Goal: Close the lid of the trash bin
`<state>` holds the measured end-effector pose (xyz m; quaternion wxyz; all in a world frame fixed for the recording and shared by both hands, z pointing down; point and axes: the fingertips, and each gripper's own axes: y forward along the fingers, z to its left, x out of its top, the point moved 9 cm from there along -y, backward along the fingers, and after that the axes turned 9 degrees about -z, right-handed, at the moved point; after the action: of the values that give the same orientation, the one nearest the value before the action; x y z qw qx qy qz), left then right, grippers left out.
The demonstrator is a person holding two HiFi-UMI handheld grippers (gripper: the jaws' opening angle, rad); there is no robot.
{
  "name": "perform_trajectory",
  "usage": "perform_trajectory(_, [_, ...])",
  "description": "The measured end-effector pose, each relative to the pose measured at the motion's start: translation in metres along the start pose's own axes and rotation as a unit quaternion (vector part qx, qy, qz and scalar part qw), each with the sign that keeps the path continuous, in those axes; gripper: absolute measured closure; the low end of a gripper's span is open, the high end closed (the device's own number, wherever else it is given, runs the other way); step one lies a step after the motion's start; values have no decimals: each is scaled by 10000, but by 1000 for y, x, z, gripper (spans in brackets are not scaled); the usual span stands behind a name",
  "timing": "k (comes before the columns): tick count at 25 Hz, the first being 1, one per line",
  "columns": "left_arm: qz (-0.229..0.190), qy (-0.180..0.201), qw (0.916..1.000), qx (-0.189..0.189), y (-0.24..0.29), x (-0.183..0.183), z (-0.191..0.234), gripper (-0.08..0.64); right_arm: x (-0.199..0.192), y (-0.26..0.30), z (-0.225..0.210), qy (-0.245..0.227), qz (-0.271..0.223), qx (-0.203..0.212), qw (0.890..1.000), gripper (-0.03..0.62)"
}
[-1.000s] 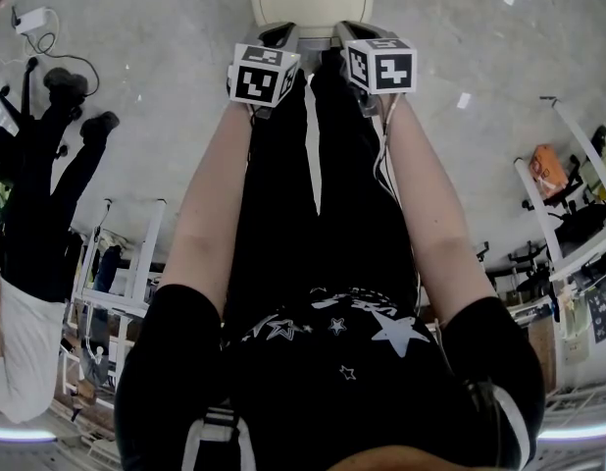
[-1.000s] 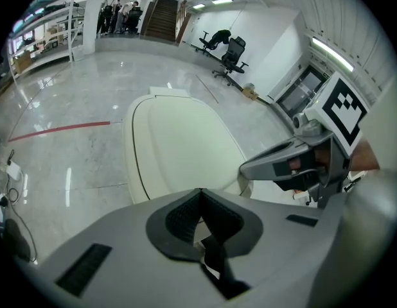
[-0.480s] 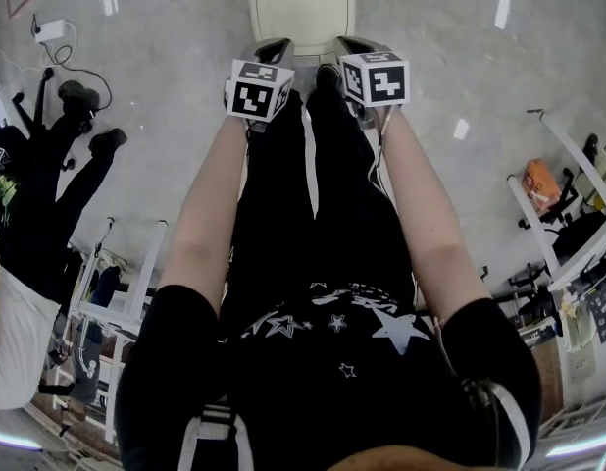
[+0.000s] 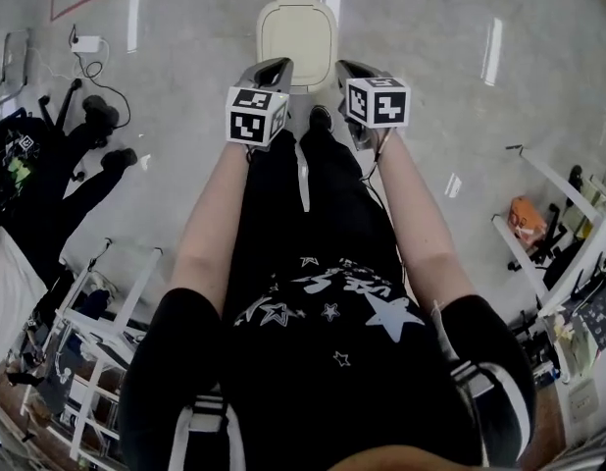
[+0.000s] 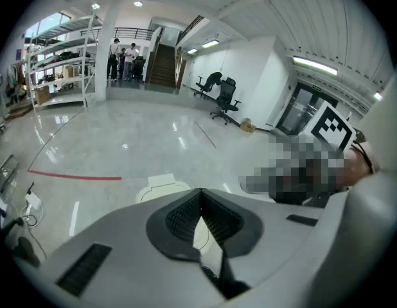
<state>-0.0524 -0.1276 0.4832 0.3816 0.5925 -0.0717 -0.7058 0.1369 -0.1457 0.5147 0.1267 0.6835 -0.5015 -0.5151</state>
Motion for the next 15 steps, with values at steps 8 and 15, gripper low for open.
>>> perform_trajectory(8, [-645,163,9978,-9,-43,54,-33,549,44,-55,23,-247,-616,250,9975,586])
perform_trajectory(15, [-949,116,9954,-22,-99,61,-28,549,47,-83,42,-300,-1006,212,9942,586])
